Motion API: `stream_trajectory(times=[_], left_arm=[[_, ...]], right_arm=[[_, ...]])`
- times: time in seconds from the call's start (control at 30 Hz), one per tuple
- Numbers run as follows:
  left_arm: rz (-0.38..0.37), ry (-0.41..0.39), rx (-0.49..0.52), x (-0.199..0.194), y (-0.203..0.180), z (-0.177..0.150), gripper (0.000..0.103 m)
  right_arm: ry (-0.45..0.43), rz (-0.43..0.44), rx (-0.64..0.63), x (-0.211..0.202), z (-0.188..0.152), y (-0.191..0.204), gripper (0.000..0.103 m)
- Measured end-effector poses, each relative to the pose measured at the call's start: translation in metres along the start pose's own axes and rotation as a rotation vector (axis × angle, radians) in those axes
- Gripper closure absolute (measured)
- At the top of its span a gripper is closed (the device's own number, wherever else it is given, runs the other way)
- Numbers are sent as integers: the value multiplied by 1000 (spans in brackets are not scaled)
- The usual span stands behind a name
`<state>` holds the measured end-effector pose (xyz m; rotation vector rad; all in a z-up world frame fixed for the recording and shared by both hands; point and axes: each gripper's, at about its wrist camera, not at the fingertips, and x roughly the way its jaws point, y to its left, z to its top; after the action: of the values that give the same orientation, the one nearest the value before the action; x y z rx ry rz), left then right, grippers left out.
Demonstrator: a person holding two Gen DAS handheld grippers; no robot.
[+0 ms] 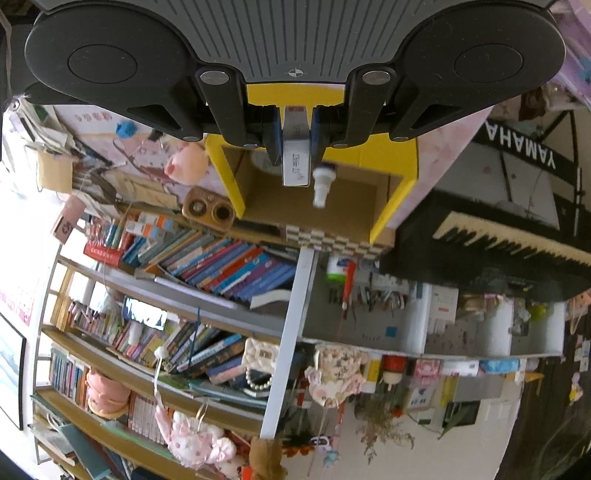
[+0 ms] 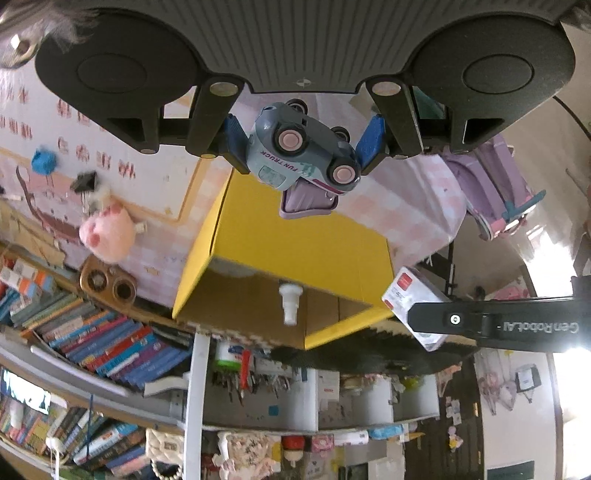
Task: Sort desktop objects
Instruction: 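Carry the toy car and white-and-red box over the yellow cardboard box, then open the left tool to drop the small box while the right tool releases the car into the yellow box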
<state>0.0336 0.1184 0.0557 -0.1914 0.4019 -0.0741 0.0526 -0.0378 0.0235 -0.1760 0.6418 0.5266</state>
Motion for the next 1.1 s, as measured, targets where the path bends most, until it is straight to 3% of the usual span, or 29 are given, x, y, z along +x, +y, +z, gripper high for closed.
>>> stream_trajectory(times=[0.6, 0.93, 1.1], left_arm=[[40, -69, 11, 82, -10, 51, 89], [125, 90, 46, 149, -4, 31, 89], [127, 181, 45, 168, -2, 15, 89]], right_arm=[[-110, 42, -48, 47, 86, -57, 45], [-115, 56, -102, 86, 114, -93, 45], [-90, 81, -142, 110, 124, -102, 45]])
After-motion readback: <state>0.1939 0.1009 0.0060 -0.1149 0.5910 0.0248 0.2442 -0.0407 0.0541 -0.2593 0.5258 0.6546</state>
